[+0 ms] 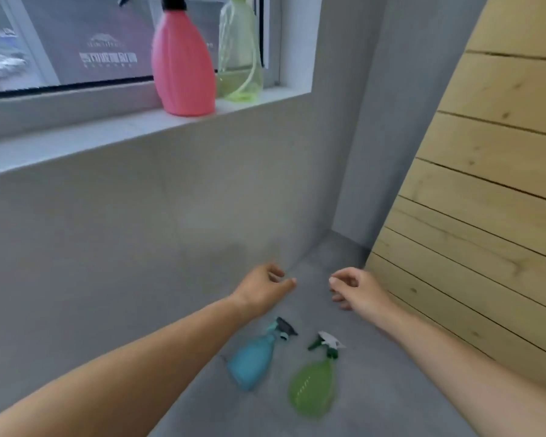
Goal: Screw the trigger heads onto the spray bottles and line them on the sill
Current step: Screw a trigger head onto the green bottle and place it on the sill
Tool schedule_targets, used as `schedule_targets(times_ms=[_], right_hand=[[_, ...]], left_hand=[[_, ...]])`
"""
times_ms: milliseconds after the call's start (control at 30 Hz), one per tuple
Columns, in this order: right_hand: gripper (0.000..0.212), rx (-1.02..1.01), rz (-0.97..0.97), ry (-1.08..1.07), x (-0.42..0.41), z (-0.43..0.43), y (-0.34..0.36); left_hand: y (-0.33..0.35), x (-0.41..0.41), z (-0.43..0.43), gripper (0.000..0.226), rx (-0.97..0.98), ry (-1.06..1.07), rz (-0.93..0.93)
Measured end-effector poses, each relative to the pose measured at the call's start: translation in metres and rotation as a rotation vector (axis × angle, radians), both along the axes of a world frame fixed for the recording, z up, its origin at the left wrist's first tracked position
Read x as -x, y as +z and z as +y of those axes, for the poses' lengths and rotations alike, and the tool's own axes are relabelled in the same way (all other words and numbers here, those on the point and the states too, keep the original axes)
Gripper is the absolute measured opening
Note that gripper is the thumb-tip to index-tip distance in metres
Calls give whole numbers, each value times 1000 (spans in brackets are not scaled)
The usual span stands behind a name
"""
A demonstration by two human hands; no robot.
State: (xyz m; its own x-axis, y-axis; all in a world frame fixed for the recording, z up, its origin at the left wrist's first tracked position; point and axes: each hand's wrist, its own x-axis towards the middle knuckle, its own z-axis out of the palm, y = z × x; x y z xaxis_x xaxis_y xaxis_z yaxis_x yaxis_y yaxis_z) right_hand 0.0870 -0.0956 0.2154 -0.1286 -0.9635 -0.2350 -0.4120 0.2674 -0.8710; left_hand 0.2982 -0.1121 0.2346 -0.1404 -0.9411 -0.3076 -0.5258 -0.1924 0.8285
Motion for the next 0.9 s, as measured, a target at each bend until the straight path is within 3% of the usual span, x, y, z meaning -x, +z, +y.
schedule_targets(times_ms=[167,433,667,900], right_hand=[[20,-195,35,-53,31,16,-94],[31,-323,122,-110,54,4,-209],[54,-379,159,-166,61,-23,-270],[67,-406,316,-165,61,-44,-302]], left_hand=[[-101,40,4,56,-217,-65,-94],[-205,91,13,76,-331,-212,-250],[-259,99,13,94,-375,-266,-405],[-280,92,13,87,-453,-238,-380]])
